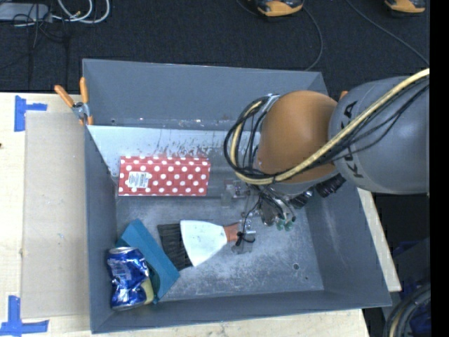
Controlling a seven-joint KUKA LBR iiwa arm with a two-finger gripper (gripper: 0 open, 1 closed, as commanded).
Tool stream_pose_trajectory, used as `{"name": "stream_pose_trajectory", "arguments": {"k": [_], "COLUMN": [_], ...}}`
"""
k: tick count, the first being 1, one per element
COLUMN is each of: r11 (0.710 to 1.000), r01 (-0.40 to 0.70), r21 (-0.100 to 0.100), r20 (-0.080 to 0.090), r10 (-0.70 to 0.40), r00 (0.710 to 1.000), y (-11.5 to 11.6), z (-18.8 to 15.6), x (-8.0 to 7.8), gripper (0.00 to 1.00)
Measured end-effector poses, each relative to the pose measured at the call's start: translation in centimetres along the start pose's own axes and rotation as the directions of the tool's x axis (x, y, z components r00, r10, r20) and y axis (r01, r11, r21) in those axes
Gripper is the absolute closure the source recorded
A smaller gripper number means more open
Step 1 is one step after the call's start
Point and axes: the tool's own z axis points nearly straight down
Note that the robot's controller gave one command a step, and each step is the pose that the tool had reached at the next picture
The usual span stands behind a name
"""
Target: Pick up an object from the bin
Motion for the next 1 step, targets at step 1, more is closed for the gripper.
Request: {"name": "stream_pose_trajectory", "arguments": {"k": [1], "r11": [0.988], "r01": [0.154], "r21": [-0.001], "r20": [-0.005], "r10": [-0.154], "r00": [0.988], "y": [-2.08], "z": [-1.36], "x": [2.96], "gripper": [0.0]}}
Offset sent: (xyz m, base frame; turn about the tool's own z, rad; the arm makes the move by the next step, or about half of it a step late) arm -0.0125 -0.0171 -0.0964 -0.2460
